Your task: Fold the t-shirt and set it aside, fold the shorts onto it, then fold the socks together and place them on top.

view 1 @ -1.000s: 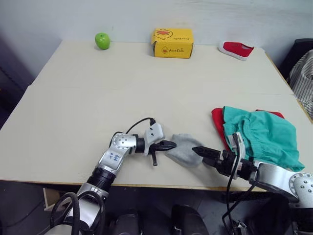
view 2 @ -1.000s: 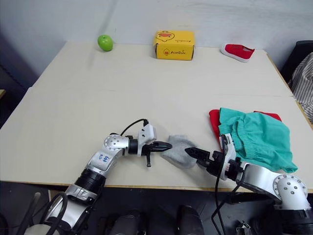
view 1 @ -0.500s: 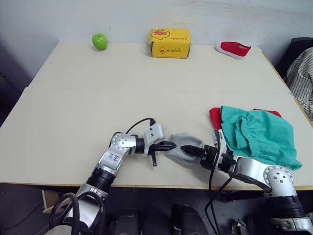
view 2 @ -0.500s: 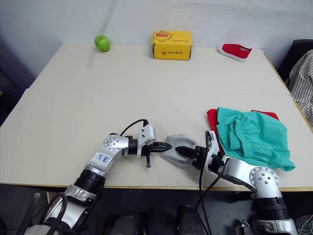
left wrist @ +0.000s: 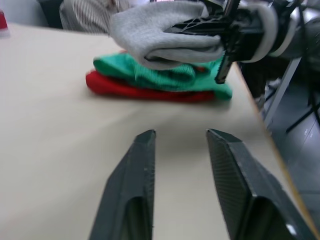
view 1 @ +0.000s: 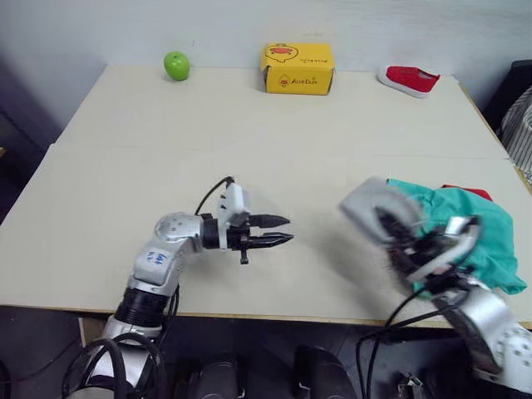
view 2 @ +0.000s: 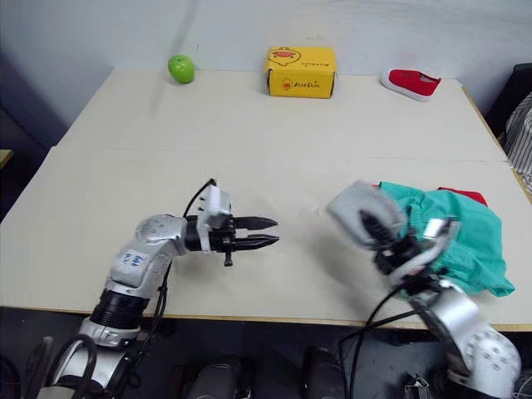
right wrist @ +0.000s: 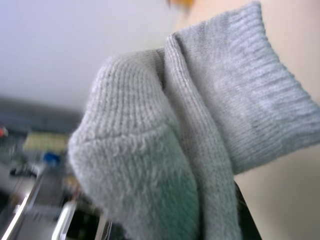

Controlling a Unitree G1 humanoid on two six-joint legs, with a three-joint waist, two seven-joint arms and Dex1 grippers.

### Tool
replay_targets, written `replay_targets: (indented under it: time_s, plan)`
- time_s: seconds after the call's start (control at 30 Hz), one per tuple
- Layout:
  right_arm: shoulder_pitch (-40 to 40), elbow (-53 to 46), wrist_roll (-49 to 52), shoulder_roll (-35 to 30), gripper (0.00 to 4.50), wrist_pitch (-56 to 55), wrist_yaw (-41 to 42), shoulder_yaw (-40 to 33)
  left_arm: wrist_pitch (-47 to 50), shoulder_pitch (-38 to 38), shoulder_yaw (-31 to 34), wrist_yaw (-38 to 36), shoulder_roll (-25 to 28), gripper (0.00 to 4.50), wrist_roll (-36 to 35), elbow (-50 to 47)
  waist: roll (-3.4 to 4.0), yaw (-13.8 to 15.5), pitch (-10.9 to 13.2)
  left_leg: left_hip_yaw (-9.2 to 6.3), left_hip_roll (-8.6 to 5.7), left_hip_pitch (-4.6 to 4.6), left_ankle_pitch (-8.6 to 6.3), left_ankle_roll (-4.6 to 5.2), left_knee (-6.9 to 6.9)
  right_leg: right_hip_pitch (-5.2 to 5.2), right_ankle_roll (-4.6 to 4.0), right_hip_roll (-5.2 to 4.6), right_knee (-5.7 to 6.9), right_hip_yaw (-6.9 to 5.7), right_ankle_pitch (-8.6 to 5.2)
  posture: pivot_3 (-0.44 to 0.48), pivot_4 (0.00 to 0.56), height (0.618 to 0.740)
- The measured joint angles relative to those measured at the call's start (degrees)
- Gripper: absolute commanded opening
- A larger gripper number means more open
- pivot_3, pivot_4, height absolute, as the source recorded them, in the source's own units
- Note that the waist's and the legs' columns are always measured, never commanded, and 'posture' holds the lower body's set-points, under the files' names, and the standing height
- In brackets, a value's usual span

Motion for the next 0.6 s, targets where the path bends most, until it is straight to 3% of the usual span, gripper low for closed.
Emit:
replay_targets:
  time_s: [0.2,0.4,0.6]
  plan:
    - [4.03,-0.17,-5.32,1.63,0.06,-11.0,-1.29,-8.93,1.03,0.34,2.06,1.35,-1.07,4.41,-4.16,-2.8,0.04,0.03,0.01,0.14,0.02,0.06,-0.01,0.02,0.0,0.0,0.17,0.22,-0.28,0.09,0.1,0.0,0.15,0.74]
    - [5.52,9.32,-13.49,2.06,0.06,-11.81,-1.36,-6.83,1.55,0.6,1.51,1.65,-1.29,4.5,-4.52,-3.4,0.23,-0.86,0.06,0.23,0.05,0.19,0.02,-0.03,0.0,-0.01,0.15,0.25,-0.22,0.25,0.09,0.0,0.15,0.74]
    - [3.84,12.14,-12.9,-1.99,2.15,-7.82,-0.94,-6.75,1.08,0.58,0.56,0.77,0.45,4.5,-4.47,-3.15,0.46,-0.58,0.09,0.21,0.07,0.17,0.04,-0.07,-0.01,-0.05,0.05,0.25,-0.14,0.29,0.04,0.0,0.15,0.74]
